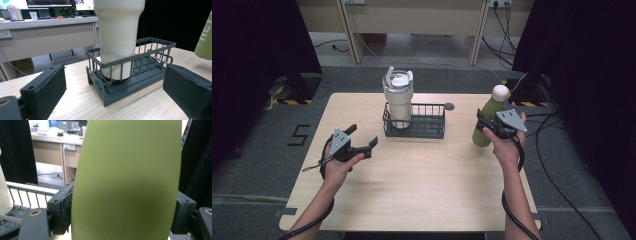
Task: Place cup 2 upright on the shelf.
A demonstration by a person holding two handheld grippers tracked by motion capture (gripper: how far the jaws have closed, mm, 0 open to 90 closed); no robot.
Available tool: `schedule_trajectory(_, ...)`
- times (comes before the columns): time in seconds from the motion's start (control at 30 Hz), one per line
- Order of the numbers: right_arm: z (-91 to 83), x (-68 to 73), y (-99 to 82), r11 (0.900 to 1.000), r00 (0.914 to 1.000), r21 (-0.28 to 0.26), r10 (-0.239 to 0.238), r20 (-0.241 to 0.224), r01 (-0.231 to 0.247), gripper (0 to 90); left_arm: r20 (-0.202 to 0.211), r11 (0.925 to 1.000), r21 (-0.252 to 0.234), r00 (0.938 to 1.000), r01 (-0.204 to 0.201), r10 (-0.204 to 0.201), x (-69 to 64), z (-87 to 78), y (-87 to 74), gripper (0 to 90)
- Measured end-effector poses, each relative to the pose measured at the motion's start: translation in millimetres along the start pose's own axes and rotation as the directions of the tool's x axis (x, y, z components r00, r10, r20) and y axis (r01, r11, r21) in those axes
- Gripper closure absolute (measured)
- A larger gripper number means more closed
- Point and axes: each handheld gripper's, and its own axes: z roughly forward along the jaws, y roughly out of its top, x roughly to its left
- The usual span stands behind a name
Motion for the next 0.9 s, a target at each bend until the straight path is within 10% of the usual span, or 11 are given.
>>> schedule_trajectory(0.9, -0.2, 13.4, 18.5, 0.9991, 0.9998, -0.042, -0.009, -0.018, 0.009, 23.5, -0.007, 1.0000, -0.007, 1.0000, 0.003, -0.003, 1.0, -0.9, 1.6, 4.1)
